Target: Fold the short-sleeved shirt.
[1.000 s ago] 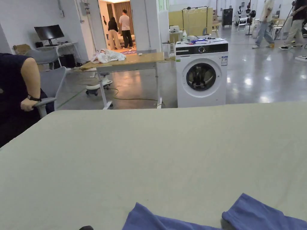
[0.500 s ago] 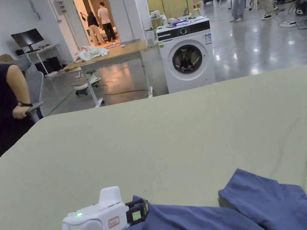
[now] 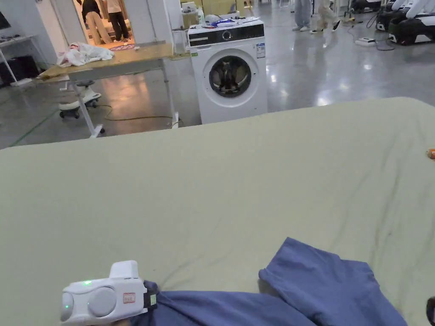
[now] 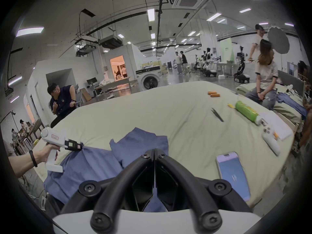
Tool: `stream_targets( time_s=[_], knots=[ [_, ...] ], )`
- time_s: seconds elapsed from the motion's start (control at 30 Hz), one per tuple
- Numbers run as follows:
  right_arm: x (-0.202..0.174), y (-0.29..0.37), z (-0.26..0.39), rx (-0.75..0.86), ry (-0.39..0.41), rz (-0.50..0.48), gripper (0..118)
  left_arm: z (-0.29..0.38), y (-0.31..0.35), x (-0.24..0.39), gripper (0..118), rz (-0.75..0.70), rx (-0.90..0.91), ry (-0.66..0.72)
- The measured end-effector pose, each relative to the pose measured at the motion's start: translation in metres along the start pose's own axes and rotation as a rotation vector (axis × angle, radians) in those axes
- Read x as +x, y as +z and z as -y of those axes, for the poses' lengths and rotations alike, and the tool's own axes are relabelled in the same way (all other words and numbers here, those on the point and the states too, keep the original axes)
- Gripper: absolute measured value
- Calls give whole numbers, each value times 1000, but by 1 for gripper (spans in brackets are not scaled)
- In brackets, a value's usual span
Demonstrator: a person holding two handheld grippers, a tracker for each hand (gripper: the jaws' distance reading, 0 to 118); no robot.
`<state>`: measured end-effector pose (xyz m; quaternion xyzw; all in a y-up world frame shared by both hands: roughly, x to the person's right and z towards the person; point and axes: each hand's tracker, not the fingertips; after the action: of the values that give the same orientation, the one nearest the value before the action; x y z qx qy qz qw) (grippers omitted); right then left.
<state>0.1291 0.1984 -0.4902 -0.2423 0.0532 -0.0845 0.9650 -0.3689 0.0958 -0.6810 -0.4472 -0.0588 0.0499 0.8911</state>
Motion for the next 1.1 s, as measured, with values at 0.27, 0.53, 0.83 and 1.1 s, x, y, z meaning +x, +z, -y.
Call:
stream_targets(
  time_s=[0.27,0.53,0.83,1.1],
  knots=[
    [32,-203,-50,-404,87,77,86,-2,-3,12,1,-62,-22,-85],
    [34,-227,-22,-515,162,55,32,3,-3,13,2,-58,-22,-106],
    [33,-134,-70,-207,87,-17,2,11,121,-8,0,64,328,-126],
    [10,-9,-171,131,67,-19,2,-17,293,-25,0,51,667,-164]
  ],
)
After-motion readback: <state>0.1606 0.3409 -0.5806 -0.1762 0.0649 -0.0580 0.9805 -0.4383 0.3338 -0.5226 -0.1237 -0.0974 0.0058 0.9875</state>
